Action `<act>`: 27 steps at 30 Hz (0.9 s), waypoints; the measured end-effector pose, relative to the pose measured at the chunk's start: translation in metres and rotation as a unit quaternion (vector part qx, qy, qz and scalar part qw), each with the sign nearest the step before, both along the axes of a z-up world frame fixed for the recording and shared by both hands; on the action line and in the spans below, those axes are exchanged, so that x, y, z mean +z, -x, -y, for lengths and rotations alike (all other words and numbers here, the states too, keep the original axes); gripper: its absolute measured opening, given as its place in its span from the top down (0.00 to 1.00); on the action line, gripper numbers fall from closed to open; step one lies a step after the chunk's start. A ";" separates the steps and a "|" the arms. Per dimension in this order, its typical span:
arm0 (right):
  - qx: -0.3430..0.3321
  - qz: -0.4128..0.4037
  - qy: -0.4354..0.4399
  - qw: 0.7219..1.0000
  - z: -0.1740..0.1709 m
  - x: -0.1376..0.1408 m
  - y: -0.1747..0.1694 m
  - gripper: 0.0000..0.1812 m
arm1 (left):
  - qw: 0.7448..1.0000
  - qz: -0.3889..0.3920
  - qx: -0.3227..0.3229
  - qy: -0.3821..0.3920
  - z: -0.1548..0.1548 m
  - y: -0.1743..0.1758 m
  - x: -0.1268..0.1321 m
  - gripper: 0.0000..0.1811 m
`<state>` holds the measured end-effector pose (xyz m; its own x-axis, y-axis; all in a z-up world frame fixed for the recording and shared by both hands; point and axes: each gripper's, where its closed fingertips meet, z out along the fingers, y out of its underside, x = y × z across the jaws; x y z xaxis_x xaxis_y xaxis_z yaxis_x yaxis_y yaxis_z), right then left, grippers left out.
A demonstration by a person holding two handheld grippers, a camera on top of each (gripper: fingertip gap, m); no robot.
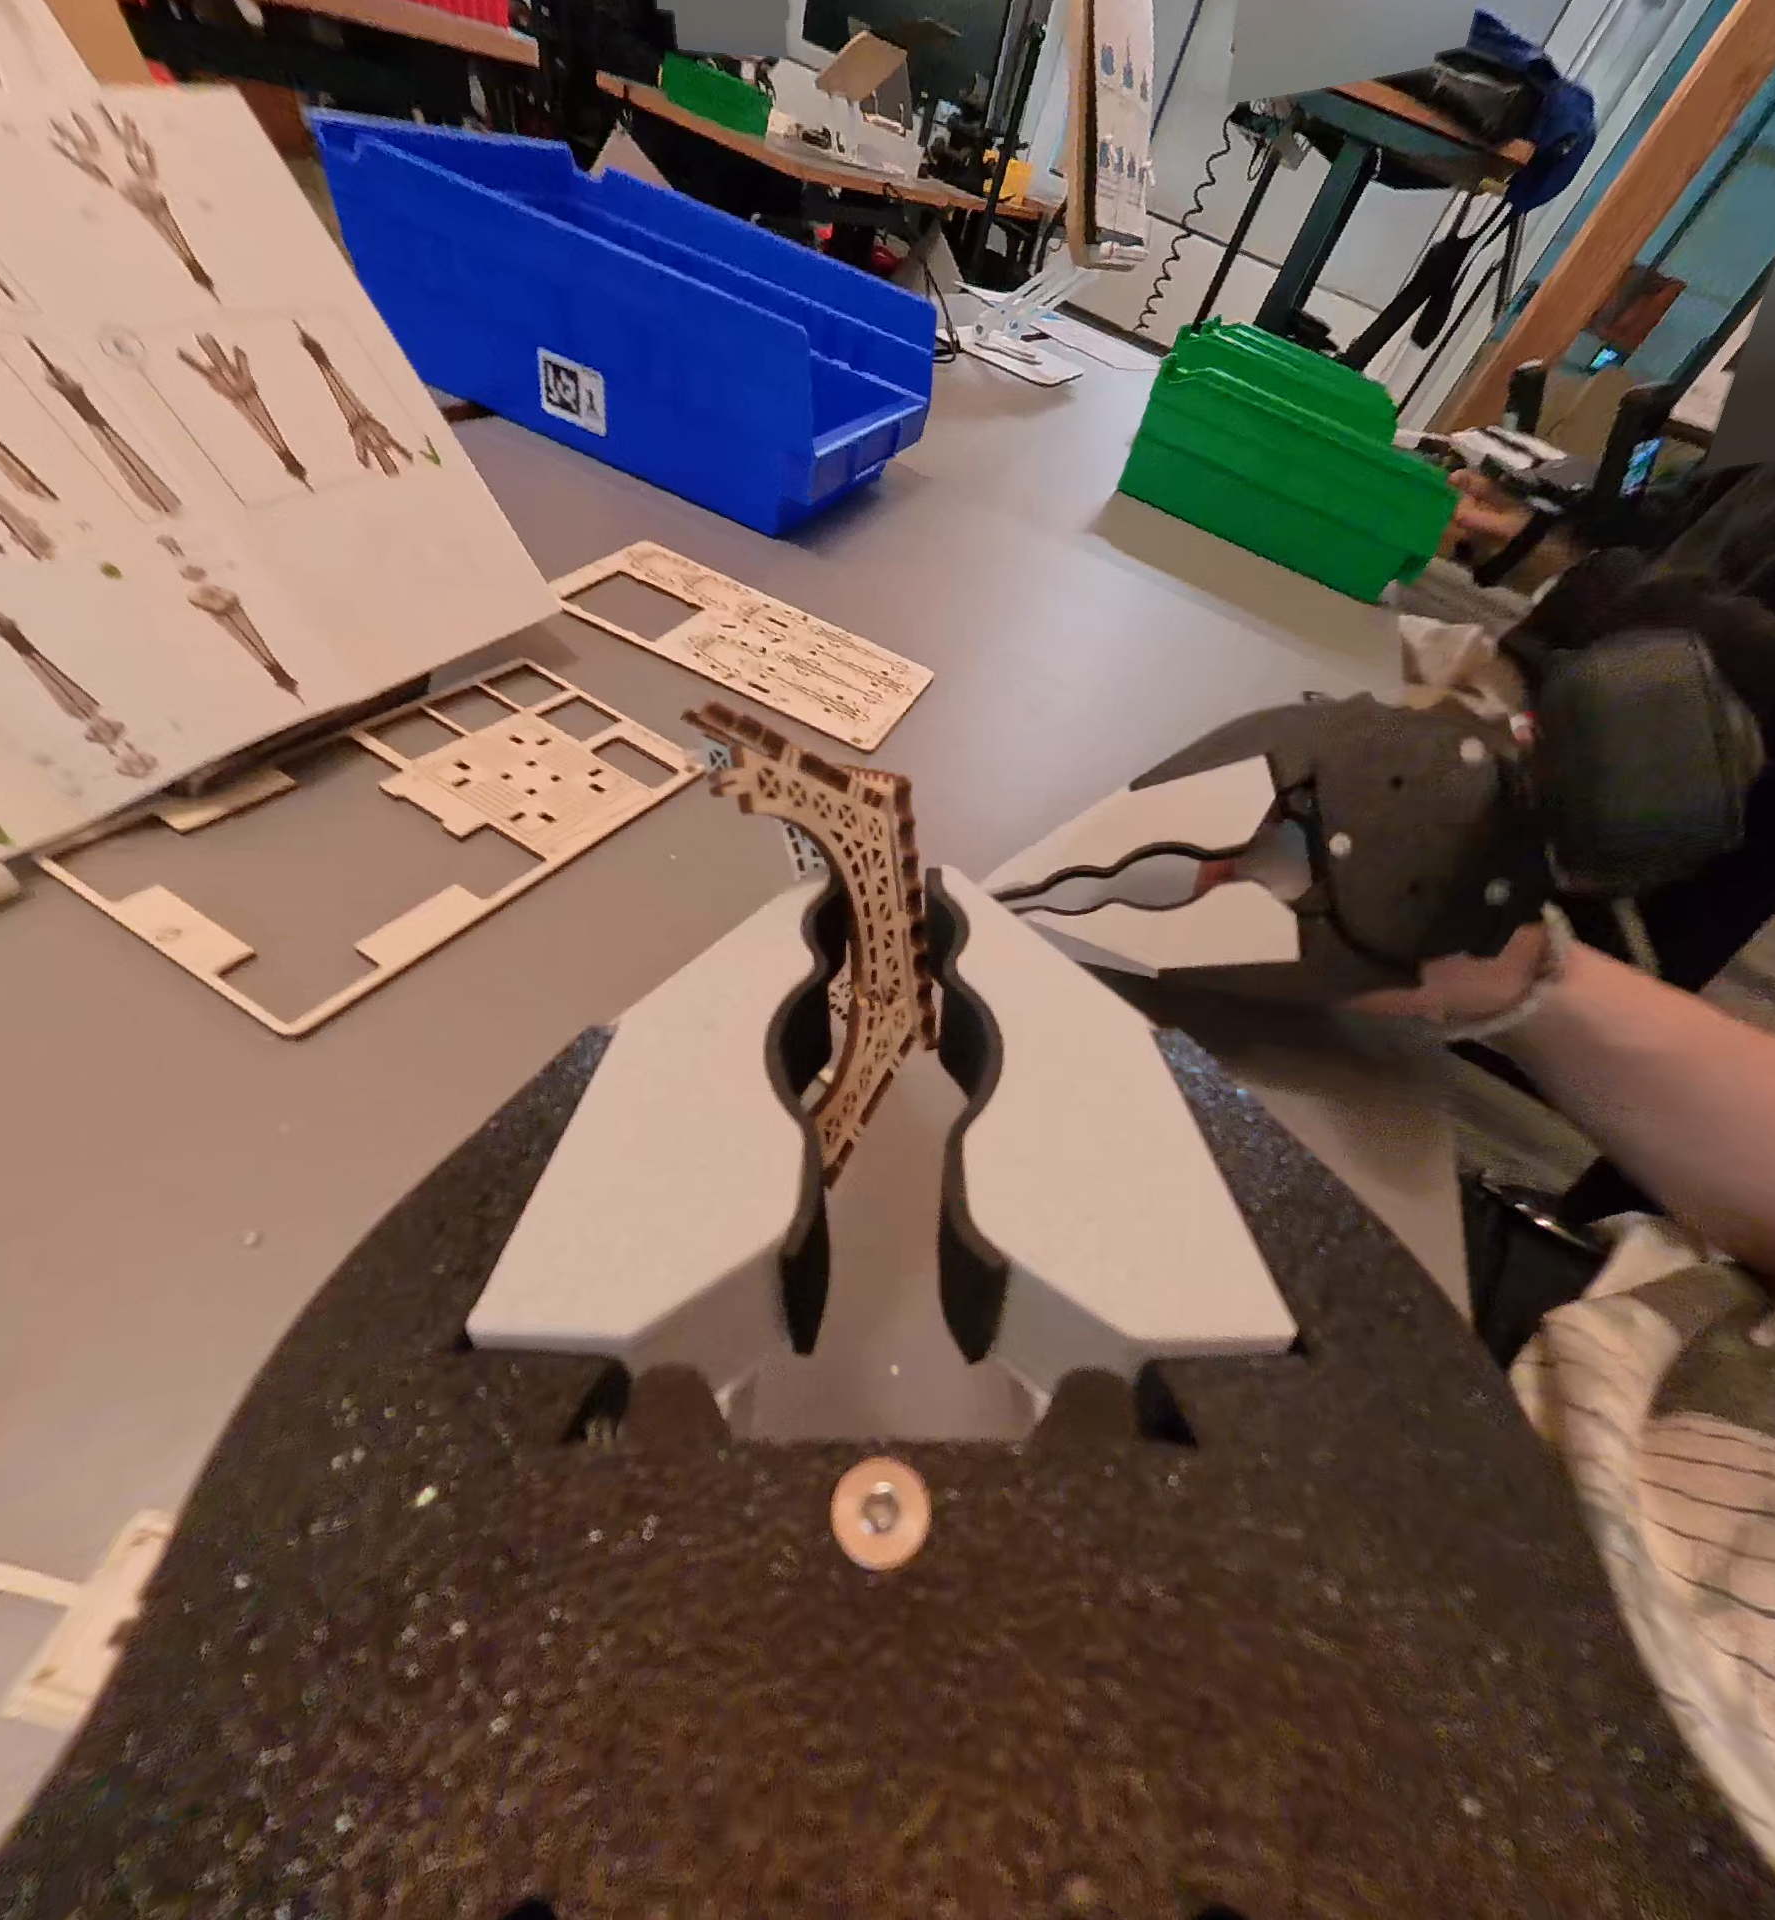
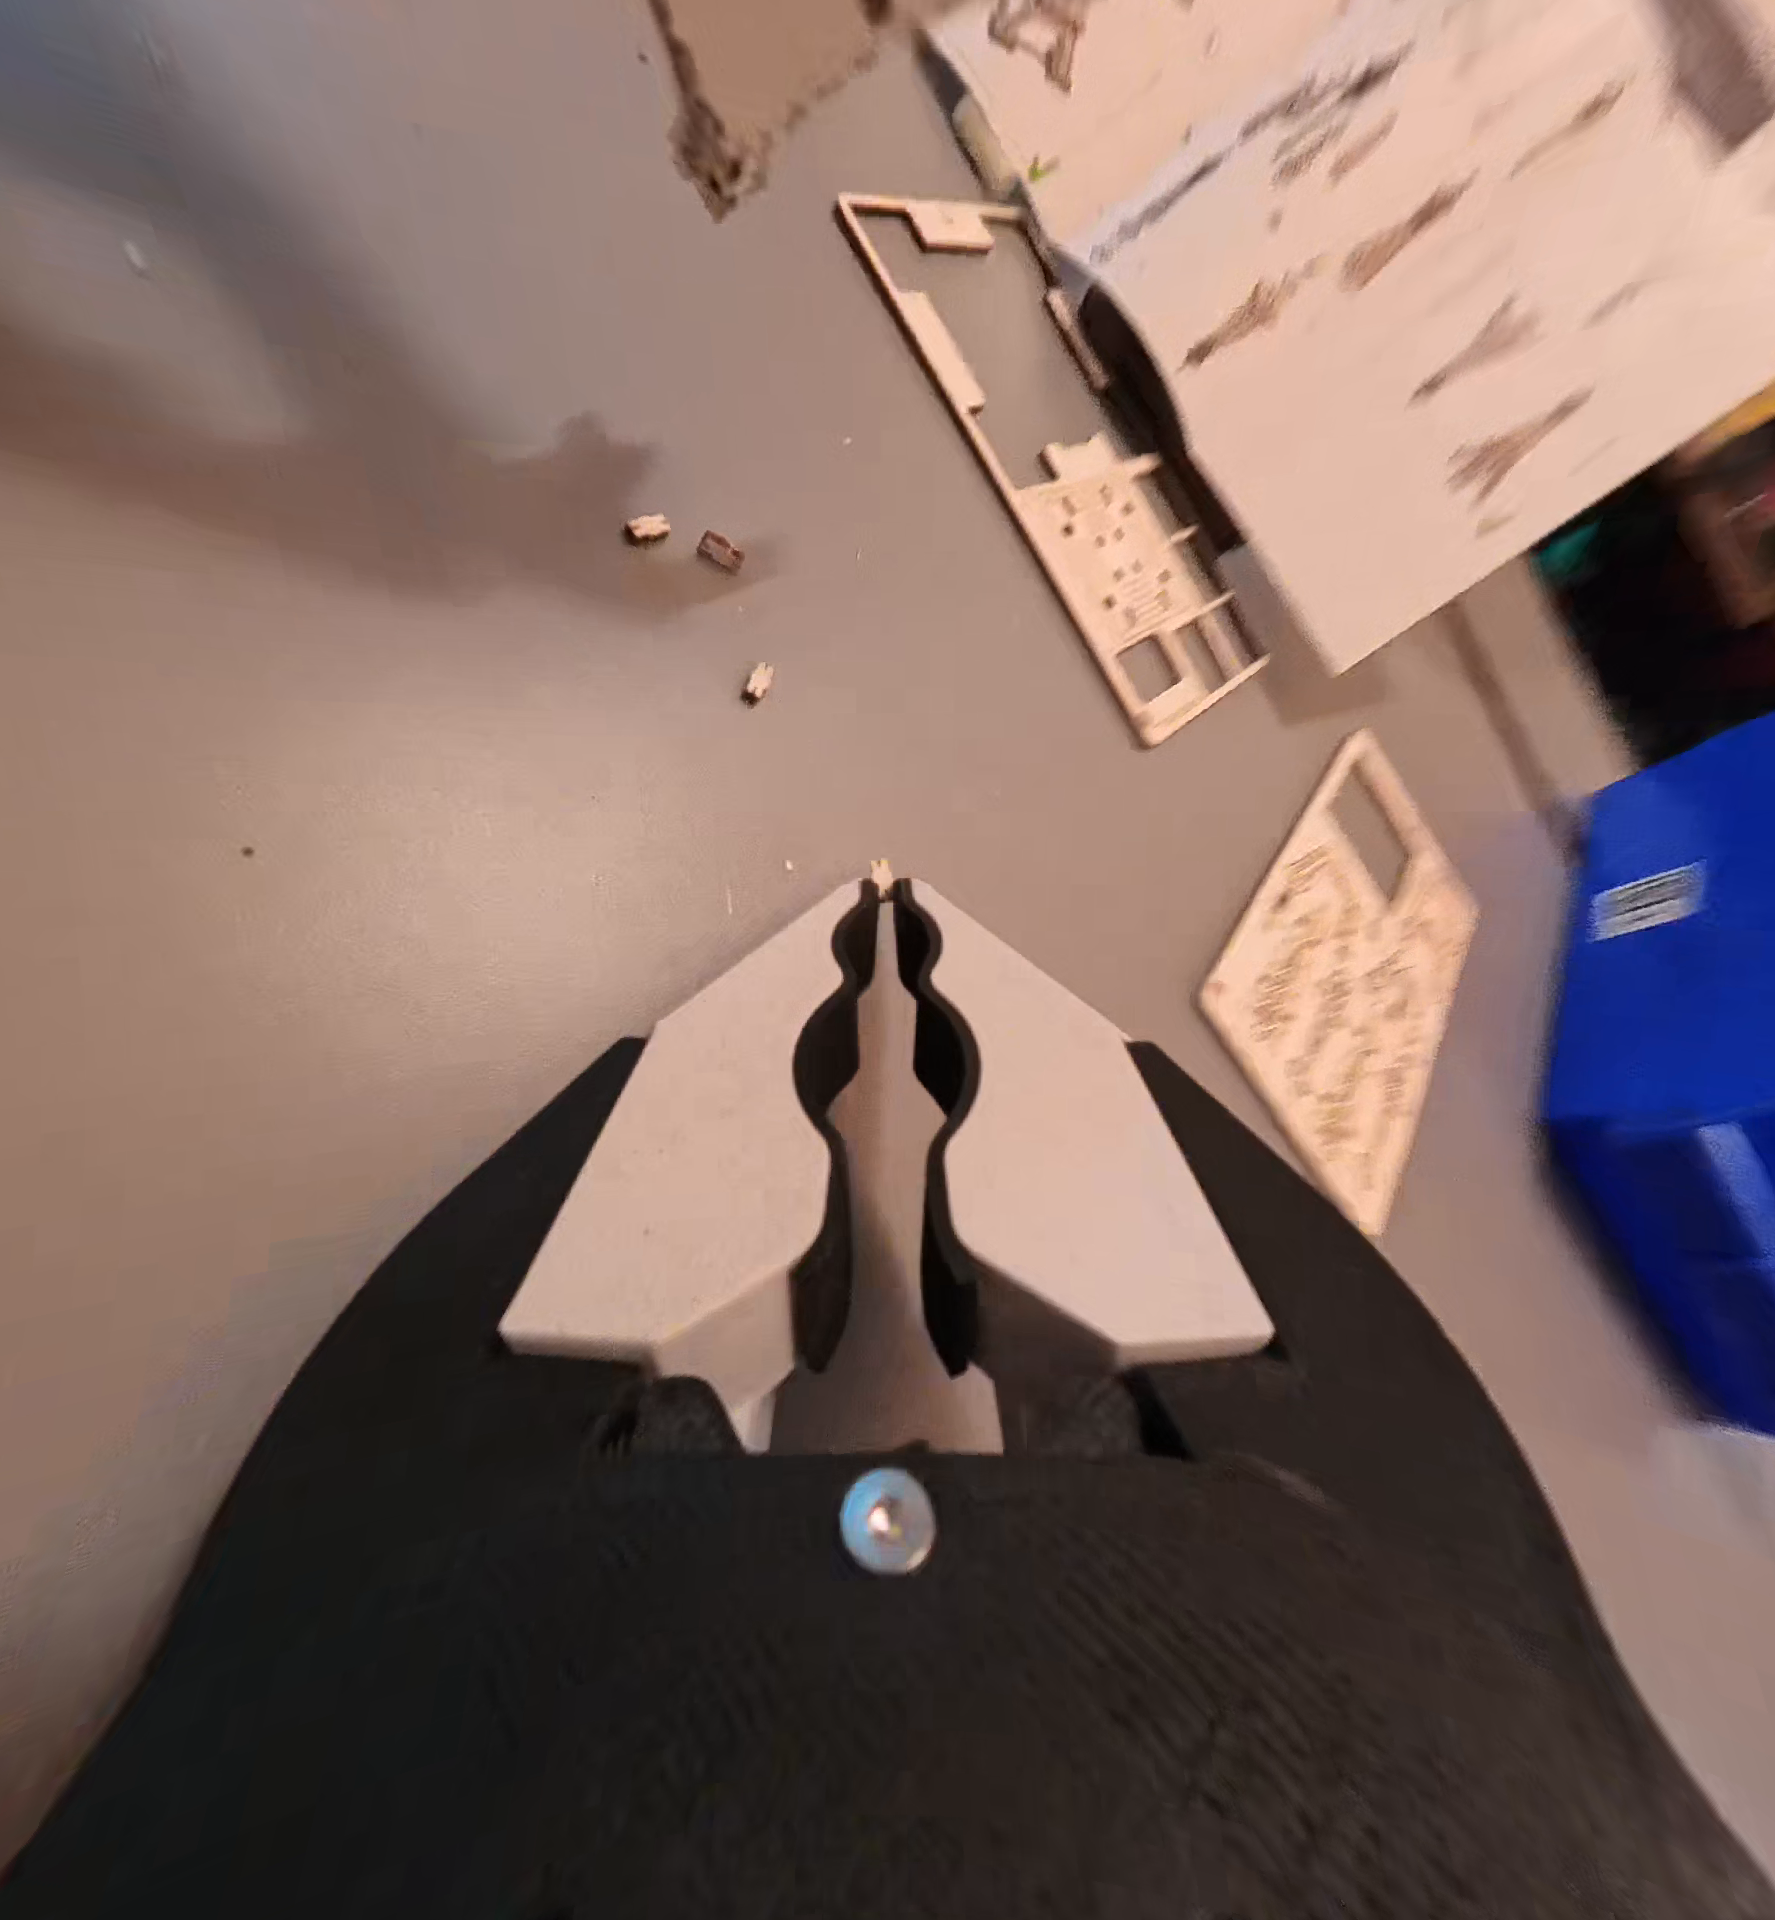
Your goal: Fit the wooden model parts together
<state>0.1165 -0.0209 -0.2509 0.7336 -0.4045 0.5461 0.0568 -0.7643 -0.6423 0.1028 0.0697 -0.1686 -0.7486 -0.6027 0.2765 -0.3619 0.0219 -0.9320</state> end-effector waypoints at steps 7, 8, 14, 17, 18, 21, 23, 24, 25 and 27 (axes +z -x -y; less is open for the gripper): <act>0.021 0.278 0.050 0.959 -0.016 0.061 0.009 1.00 | 0.992 -0.090 -0.045 0.072 0.013 0.009 -0.009 0.93; 0.023 0.301 0.047 0.952 -0.018 0.071 0.011 1.00 | 0.989 -0.098 -0.055 0.091 0.015 0.011 -0.006 0.94; 0.048 0.342 0.048 0.937 -0.035 0.103 0.029 1.00 | 0.964 -0.144 -0.105 0.196 0.022 0.021 0.010 0.94; 0.064 0.335 0.051 0.938 -0.040 0.107 0.036 1.00 | 0.942 -0.167 -0.131 0.259 0.022 0.024 0.021 0.94; 0.065 0.321 0.051 0.943 -0.042 0.106 0.038 1.00 | 0.937 -0.169 -0.138 0.271 0.021 0.025 0.023 0.94; 0.069 0.298 0.048 0.951 -0.045 0.111 0.044 0.99 | 0.929 -0.175 -0.150 0.288 0.021 0.027 0.025 0.94; 0.071 0.287 0.048 0.954 -0.048 0.114 0.047 0.99 | 0.928 -0.174 -0.155 0.290 0.022 0.028 0.025 0.94; 0.071 0.280 0.049 0.956 -0.049 0.115 0.048 0.99 | 0.927 -0.173 -0.158 0.292 0.023 0.029 0.026 0.94; 0.068 0.277 0.048 0.957 -0.050 0.117 0.048 0.99 | 0.924 -0.173 -0.163 0.298 0.024 0.030 0.028 0.94; 0.064 0.284 0.046 0.956 -0.051 0.122 0.049 0.99 | 0.920 -0.178 -0.167 0.307 0.024 0.031 0.029 0.94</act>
